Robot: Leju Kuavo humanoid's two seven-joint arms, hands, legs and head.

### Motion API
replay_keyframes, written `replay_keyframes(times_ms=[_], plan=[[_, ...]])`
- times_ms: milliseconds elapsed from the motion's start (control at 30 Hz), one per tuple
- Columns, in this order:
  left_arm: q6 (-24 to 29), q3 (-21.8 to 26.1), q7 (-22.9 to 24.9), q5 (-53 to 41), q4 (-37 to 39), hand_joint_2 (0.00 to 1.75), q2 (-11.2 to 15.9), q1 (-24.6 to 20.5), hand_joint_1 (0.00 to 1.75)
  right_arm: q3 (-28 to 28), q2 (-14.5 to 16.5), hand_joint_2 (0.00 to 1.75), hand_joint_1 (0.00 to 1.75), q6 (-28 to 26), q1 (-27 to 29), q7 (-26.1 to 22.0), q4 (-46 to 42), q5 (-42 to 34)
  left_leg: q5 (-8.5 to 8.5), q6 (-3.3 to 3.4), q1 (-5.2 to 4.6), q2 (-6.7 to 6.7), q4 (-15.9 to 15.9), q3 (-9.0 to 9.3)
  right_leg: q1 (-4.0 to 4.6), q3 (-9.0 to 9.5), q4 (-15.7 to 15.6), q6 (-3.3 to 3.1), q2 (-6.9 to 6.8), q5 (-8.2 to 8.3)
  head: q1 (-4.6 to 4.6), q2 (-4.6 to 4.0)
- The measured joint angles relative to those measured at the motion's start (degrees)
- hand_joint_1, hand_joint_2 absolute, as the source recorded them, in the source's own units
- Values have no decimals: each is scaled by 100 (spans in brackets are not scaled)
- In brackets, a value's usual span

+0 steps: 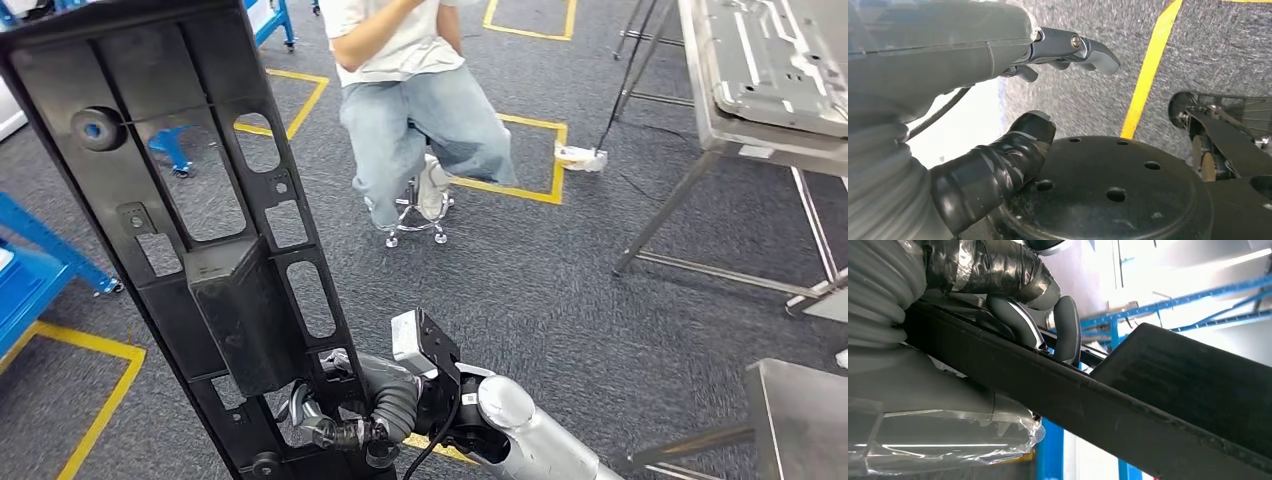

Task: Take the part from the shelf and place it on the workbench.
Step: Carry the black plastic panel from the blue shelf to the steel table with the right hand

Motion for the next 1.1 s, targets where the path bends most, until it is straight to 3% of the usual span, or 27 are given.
replay_keyframes(times_ms=[67,100,133,200,267,333,400,433,467,500,567,633,700,733,800,867,933,967,1000,1033,1100], plan=[[3,-12,-31,-11,4,175,1,-14,0,-7,-5,175,175,-3,7,-46,-1,27,-35,-52,-21,95,14,26,33,430,-802,-44,-247,261,0,0],[2,-16,-48,-14,6,175,2,-21,0,-11,-7,175,175,-3,8,-61,-2,34,-51,-82,-33,137,21,37,59,540,-1018,-74,-323,308,-1,0],[2,-17,-60,-15,9,175,3,-29,0,-15,-9,175,175,-4,12,-70,-2,40,-62,-114,-44,179,22,47,85,562,-1085,-105,-340,300,-1,0],[2,-20,-82,-15,15,175,8,-47,0,-27,-13,175,175,-5,23,-77,-4,57,-89,-177,-37,247,19,68,81,559,-1109,-164,-207,327,-2,0],[-7,-21,-119,-8,33,175,10,-65,0,-42,-12,175,175,-7,28,-83,-6,77,-254,-233,-14,55,208,9,45,578,-1163,-242,-84,364,-4,0],[-28,-29,-173,3,74,175,7,-93,0,-49,-4,175,175,-8,29,-89,-7,96,-612,-268,6,-244,832,-266,36,585,-1189,-299,36,387,-7,0],[-56,-44,-221,9,128,175,5,-135,0,-49,1,175,175,-8,41,-90,-5,110,-865,-289,12,-333,1523,-606,52,580,-1182,-317,174,392,-7,0],[-72,-51,-243,10,154,175,3,-155,0,-49,1,175,175,-8,49,-90,-4,114,-835,-294,15,-340,1638,-676,56,580,-1171,-317,255,391,-7,0],[-87,-57,-259,10,174,175,2,-170,0,-50,0,175,175,-9,55,-90,-4,114,-692,-296,21,-350,1526,-641,56,580,-1154,-312,338,388,-7,0],[-102,-62,-273,11,191,175,1,-180,0,-51,0,175,175,-9,59,-90,-5,115,-469,-297,34,-388,1215,-511,51,580,-1130,-301,423,380,-7,0],[-119,-68,-285,11,221,175,-4,-192,0,-54,0,175,175,-9,58,-92,-6,115,-145,-291,72,-616,488,-198,46,552,-1061,-257,570,357,-6,0],[-128,-78,-292,11,246,175,-15,-208,0,-56,-1,175,175,-9,61,-93,-10,117,-86,-259,80,-780,179,-72,44,491,-1020,-188,693,366,-6,0],[-133,-93,-303,9,263,175,-24,-240,0,-63,-10,175,175,-12,71,-95,-16,128,-66,-199,67,-703,157,-70,41,445,-1033,-113,797,402,-6,0],[-135,-104,-314,4,273,175,-29,-256,0,-71,-19,175,175,-16,76,-97,-20,143,-44,-159,69,-638,133,-62,42,424,-1011,-87,746,383,-4,0],[-144,-132,-355,-7,303,175,-38,-269,0,-87,-37,175,175,-28,77,-103,-30,179,-6,-69,74,-496,79,-52,54,267,-690,-43,457,171,-3,0],[-165,-149,-401,11,347,175,-39,-267,0,-92,-50,175,175,-15,76,-114,-34,193,-5,-22,50,-344,71,-58,46,-69,33,-5,183,-199,-2,0],[-192,-152,-438,66,391,175,-39,-265,0,-91,-59,175,175,34,76,-120,-27,181,-15,-15,36,-188,75,-64,20,-311,547,24,123,-350,-2,0],[-200,-151,-456,94,406,175,-40,-265,0,-89,-62,175,175,62,71,-116,-22,171,-22,-18,34,-116,78,-61,10,-281,506,31,103,-272,-1,0],[-203,-150,-469,114,416,175,-41,-265,0,-84,-62,175,175,84,62,-109,-19,158,-32,-27,34,-53,82,-53,4,-128,229,30,63,-106,-2,0],[-203,-150,-479,126,422,175,-44,-264,0,-79,-60,175,175,98,48,-100,-16,146,-49,-42,32,1,89,-40,4,100,-192,18,-39,76,-1,0],[-203,-148,-486,132,431,175,-48,-259,0,-66,-48,175,175,109,14,-86,-16,122,-87,-93,5,84,108,-18,53,452,-854,-35,-254,276,-2,0]])
